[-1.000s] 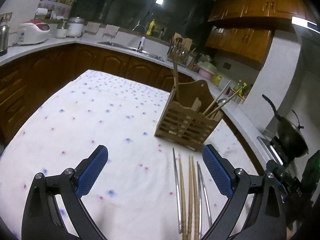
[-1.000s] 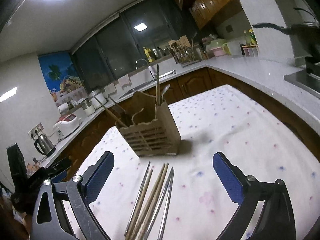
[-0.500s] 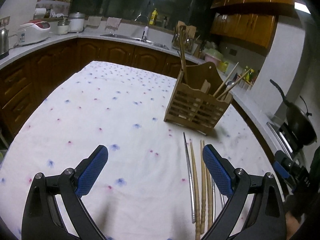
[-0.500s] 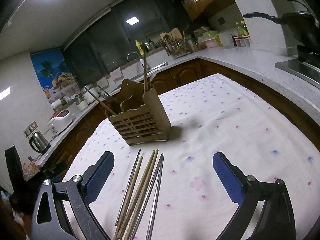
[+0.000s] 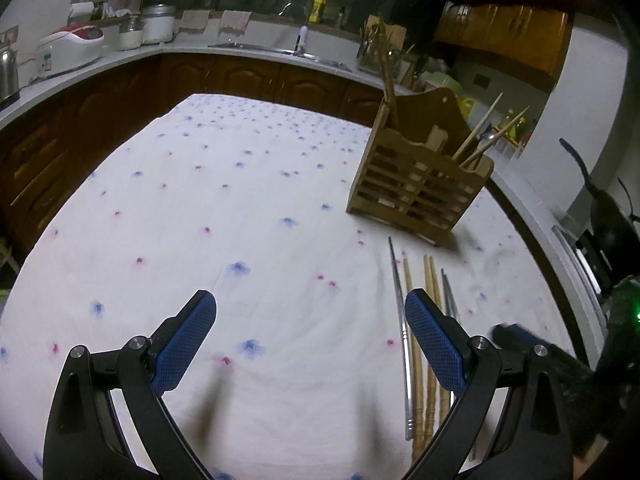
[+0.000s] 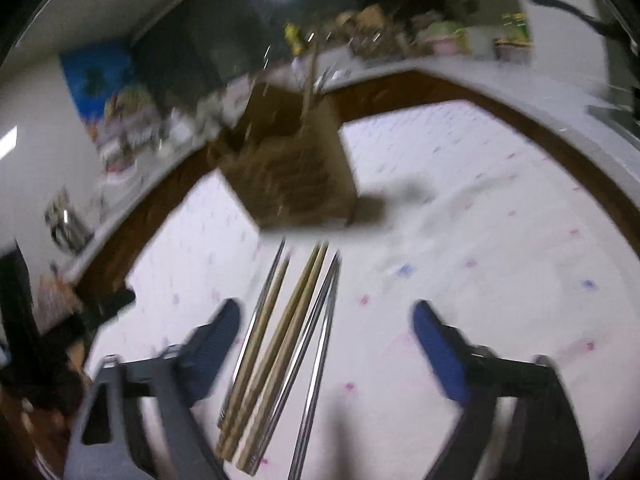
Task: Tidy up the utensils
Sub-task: 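Grasp a metal chopstick with the left gripper while the right gripper grasps another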
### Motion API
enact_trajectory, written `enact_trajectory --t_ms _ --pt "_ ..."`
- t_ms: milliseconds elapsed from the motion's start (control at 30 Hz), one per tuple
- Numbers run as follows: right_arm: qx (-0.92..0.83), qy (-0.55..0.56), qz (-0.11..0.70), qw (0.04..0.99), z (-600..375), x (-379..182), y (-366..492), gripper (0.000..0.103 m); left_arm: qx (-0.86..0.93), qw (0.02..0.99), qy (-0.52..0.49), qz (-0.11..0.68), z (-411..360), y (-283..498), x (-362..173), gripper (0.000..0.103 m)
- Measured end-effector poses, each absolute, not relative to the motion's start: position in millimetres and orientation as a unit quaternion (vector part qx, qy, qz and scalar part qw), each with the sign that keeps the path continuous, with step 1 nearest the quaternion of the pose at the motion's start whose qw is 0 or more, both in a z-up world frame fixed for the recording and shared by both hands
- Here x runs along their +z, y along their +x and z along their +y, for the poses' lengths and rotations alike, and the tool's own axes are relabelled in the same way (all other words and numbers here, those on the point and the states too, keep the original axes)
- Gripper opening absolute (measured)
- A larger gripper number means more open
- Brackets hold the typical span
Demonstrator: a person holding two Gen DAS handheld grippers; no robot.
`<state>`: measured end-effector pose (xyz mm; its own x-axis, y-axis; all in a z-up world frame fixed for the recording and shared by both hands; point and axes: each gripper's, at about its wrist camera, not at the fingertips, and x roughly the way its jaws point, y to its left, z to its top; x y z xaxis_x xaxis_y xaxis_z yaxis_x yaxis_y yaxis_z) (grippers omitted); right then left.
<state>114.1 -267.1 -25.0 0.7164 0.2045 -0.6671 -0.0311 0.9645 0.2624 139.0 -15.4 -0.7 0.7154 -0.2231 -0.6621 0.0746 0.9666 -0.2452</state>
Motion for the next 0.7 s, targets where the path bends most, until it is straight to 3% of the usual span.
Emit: enact_trajectory --t_ms 67,167,300,367,600,633,700 --pt "0.064 0.094 0.396 0.911 -254 -37 123 0.049 -0.079 0.920 -0.096 0.373 -16 141 -2 0.097" --pt "0.057 0.056 0.430 0.899 -239 -55 133 0.033 -0.080 0.917 -0.090 0.380 -17 144 -5 0.097" --pt "0.051 0.036 0.431 0.900 -241 -58 132 0.026 -0.084 0.912 -0.073 0.395 -26 152 -10 0.097" --pt "0.040 0.037 0.434 0.899 -252 -58 131 0.014 -0.090 0.909 -0.064 0.403 -32 158 -12 0.097" --pt "0.019 0.087 0.431 0.898 -294 -53 129 0.014 -0.107 0.898 -0.020 0.427 -64 190 -22 0.097" --pt "0.023 0.101 0.428 0.898 -298 -53 132 0.020 -0.110 0.896 -0.014 0.430 -70 198 -23 0.097" --pt "0.018 0.115 0.427 0.897 -306 -51 136 0.021 -0.117 0.894 -0.005 0.433 -81 212 -23 0.093"
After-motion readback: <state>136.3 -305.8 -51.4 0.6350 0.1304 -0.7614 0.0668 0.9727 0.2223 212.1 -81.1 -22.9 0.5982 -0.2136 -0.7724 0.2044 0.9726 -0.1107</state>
